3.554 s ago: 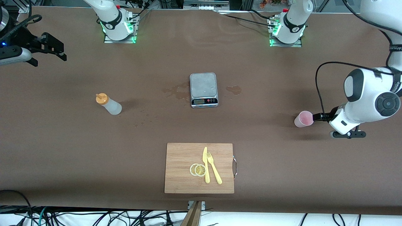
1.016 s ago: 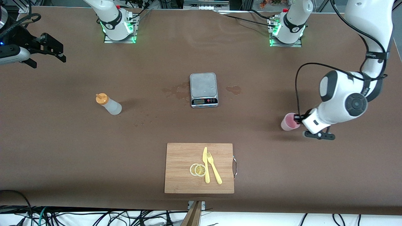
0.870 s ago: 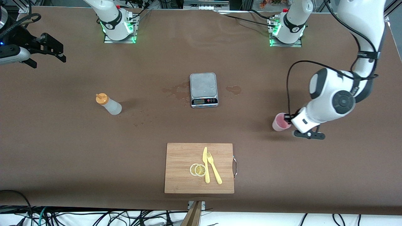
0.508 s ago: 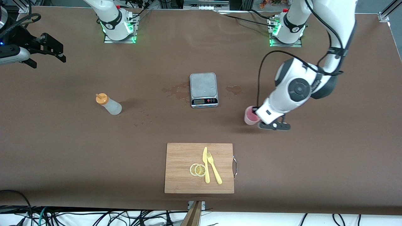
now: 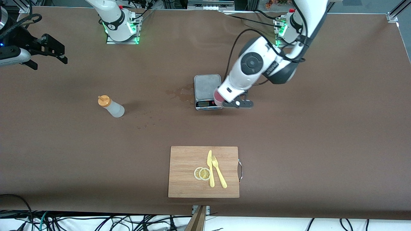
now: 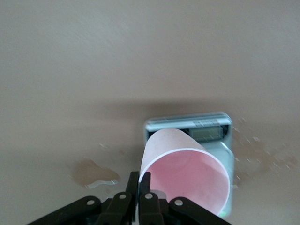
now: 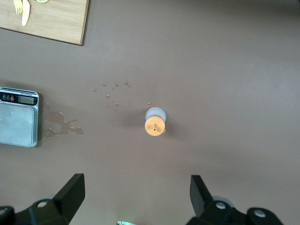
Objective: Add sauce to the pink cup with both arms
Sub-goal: 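Carry the pink cup with the left gripper onto the scale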
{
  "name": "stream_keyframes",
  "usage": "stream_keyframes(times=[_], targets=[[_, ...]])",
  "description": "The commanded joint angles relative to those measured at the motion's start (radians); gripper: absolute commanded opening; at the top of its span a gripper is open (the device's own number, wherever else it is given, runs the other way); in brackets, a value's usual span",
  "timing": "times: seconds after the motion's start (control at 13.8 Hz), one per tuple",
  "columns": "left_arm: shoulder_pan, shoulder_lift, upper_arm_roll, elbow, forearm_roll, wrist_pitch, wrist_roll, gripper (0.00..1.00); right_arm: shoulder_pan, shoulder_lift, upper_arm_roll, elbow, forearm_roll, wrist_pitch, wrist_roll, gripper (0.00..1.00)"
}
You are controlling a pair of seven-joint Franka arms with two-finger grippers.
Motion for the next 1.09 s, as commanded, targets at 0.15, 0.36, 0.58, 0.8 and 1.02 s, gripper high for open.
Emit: stream_keyframes(times=[0.15, 0.36, 0.58, 0.8, 1.02], targets=[[-0.012, -0.028, -0.075, -0.036, -0.015, -0.005, -0.105, 0.0, -0.002, 0.004, -0.003, 0.017, 0.009, -0.002, -0.01, 1.0], [-0.023, -0.031, -0.08, -0.08, -0.015, 0.02, -0.131, 0.0, -0.008, 0.007, -0.006, 0.015, 0.004, -0.005, 0.0, 1.0], [-0.024, -0.025, -0.093, -0.1, -0.012, 0.072, -0.174, 0.0, -0.016, 0.017, -0.01, 0.017, 0.001, -0.01, -0.003, 1.0], [-0.027, -0.019, -0.093, -0.105, -0.003, 0.086, -0.196, 0.0, -0.02, 0.017, -0.01, 0.015, 0.001, -0.015, 0.004, 1.0], [-0.029, -0.008, -0.092, -0.111, -0.003, 0.11, -0.199, 0.0, -0.021, 0.011, -0.021, 0.018, -0.003, -0.008, -0.01, 1.0]])
